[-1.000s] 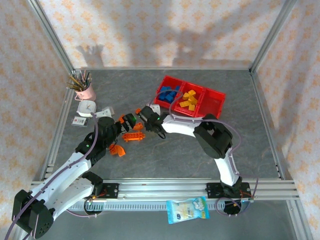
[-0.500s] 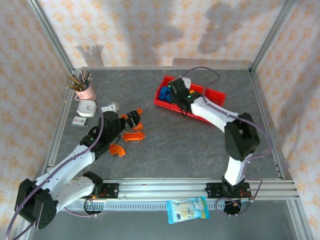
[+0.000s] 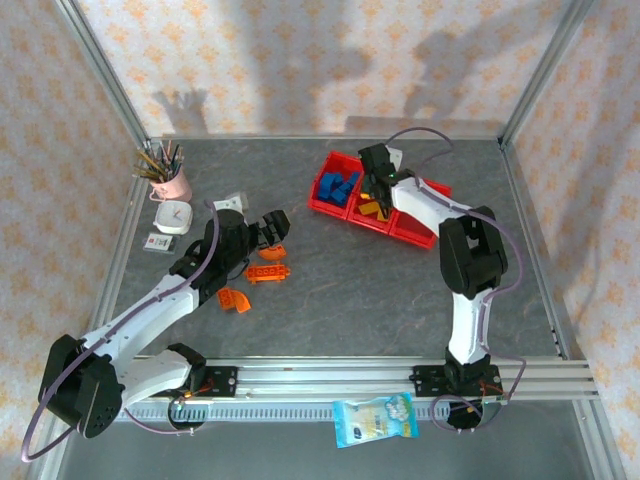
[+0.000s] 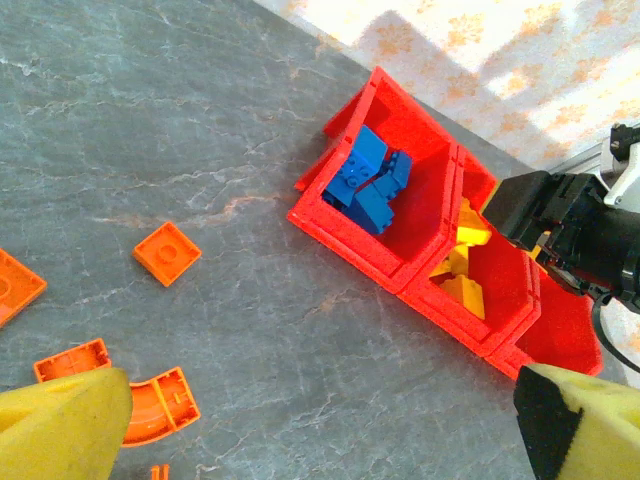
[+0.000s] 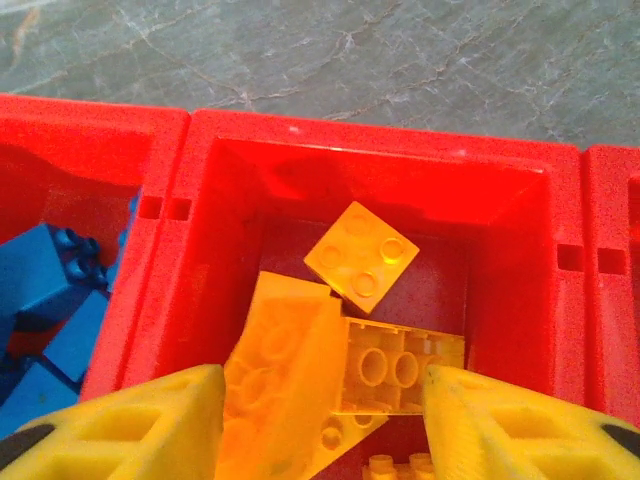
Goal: Sort the legos into containers by color
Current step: Place the lego in the container, then pick up the lego from the center of the table.
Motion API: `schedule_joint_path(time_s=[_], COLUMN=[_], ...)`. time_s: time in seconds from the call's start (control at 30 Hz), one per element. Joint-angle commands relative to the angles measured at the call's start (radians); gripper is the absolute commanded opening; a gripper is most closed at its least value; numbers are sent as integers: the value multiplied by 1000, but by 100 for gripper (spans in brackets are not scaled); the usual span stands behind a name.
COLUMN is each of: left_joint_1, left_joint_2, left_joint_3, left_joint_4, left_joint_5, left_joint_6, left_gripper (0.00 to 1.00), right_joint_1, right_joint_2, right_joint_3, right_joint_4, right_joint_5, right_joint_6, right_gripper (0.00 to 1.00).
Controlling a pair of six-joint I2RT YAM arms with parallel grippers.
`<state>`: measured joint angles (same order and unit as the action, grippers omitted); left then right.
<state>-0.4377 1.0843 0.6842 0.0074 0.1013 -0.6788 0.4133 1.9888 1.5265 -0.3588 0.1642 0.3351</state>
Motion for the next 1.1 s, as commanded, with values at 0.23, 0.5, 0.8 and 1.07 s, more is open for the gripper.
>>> schedule_joint_path(time_s=[0.23, 0.5, 0.8, 1.07], left_joint_1=[8, 11, 14, 16], left_joint_2=[-31, -128, -240, -315], left_joint_3=[-8, -69, -120, -132], left_joint_4=[41, -16, -106, -182], left_joint_5=[-1, -41, -109, -174], left_joint_6=[1, -10, -24, -39], left_gripper=[99, 99, 99, 99], right_joint_1=[66, 197, 325, 361], right_joint_2=[-162, -211, -88, 99], right_joint_3=[-82, -125, -21, 136], right_joint_4=[3, 0, 37, 58], right_joint_5=[-37, -56, -134, -237], right_joint_6=[-45, -41, -53, -102], right_gripper=[63, 68, 73, 78])
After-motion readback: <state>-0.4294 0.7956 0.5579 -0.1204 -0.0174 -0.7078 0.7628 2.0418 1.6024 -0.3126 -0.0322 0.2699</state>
